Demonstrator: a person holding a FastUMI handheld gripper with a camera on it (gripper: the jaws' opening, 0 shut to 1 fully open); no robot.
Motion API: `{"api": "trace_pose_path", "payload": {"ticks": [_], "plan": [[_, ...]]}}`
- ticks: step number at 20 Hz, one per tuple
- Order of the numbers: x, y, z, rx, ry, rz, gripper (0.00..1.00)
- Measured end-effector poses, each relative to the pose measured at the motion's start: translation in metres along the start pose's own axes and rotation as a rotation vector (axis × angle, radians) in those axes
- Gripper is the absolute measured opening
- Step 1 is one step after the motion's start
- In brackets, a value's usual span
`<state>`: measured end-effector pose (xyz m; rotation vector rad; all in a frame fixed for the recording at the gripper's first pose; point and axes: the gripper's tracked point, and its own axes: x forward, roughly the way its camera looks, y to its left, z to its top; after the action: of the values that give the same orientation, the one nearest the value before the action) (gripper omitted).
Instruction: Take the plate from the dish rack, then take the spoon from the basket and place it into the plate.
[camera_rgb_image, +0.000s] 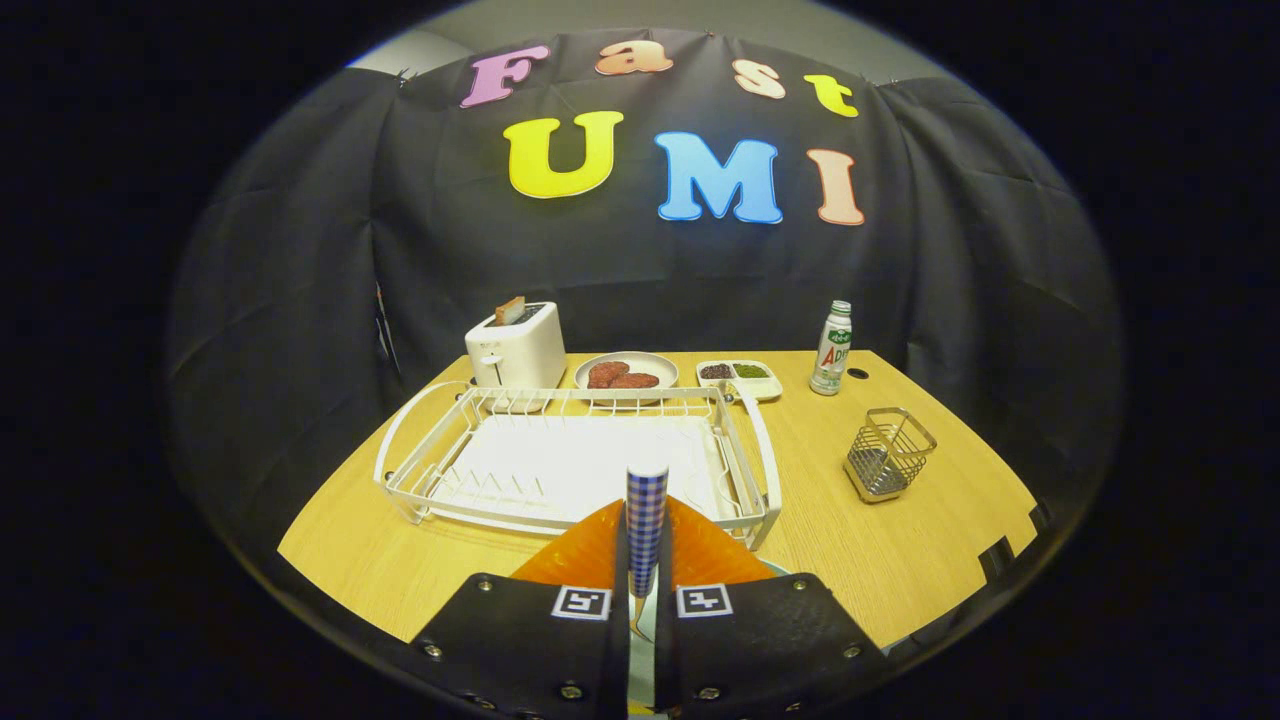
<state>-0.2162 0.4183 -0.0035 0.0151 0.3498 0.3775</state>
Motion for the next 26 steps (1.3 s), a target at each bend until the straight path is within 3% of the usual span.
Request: {"api": "trace_pose_path", "payload": {"ticks": [9, 10, 11, 18, 26], "plan": [[0.002, -0.028, -0.009, 0.09, 0.022, -0.053, 0.14], [0.002, -0.034, -0.008, 0.094, 0.019, -0.069, 0.23], [0.002, -0.035, -0.007, 0.103, 0.018, -0.073, 0.24], [0.008, -0.048, 0.011, 0.117, 0.001, -0.087, 0.24], [0.043, -0.094, 0.049, 0.127, -0.053, -0.159, 0.25]]}}
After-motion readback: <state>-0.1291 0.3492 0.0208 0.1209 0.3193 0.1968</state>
